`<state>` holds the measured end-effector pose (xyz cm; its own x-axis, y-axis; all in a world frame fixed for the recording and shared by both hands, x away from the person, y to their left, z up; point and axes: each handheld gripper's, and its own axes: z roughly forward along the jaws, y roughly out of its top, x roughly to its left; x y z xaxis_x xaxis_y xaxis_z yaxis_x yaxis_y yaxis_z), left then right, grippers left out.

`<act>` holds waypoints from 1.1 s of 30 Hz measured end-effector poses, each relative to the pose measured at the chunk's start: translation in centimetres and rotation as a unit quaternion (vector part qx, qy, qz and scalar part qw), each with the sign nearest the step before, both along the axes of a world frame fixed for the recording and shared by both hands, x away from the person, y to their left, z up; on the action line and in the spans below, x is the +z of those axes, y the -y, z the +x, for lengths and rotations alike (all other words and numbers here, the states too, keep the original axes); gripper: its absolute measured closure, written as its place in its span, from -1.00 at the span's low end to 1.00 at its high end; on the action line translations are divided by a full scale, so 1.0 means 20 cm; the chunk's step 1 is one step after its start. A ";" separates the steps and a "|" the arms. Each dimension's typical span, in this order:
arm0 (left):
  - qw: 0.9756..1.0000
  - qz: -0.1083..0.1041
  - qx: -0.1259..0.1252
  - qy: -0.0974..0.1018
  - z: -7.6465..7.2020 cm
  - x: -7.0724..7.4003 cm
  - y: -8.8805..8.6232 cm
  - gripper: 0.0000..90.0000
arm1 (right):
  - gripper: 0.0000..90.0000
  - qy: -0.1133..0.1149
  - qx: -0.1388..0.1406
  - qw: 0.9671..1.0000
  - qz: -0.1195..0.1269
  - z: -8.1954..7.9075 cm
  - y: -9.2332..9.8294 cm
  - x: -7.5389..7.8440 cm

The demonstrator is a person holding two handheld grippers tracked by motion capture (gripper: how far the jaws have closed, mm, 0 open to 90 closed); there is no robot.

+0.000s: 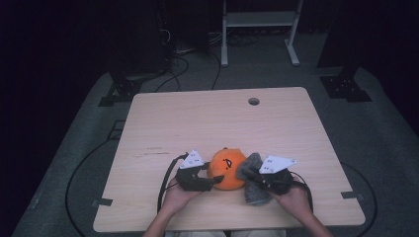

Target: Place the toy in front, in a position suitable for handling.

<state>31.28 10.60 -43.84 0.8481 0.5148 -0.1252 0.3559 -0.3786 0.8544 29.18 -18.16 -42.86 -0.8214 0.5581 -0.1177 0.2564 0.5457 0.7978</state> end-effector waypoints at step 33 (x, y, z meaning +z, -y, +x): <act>0.993 0.057 -0.054 0.093 -0.11 0.02 0.12 -0.19 | 0.76 0.026 0.022 0.999 0.041 -0.09 0.00 0.10</act>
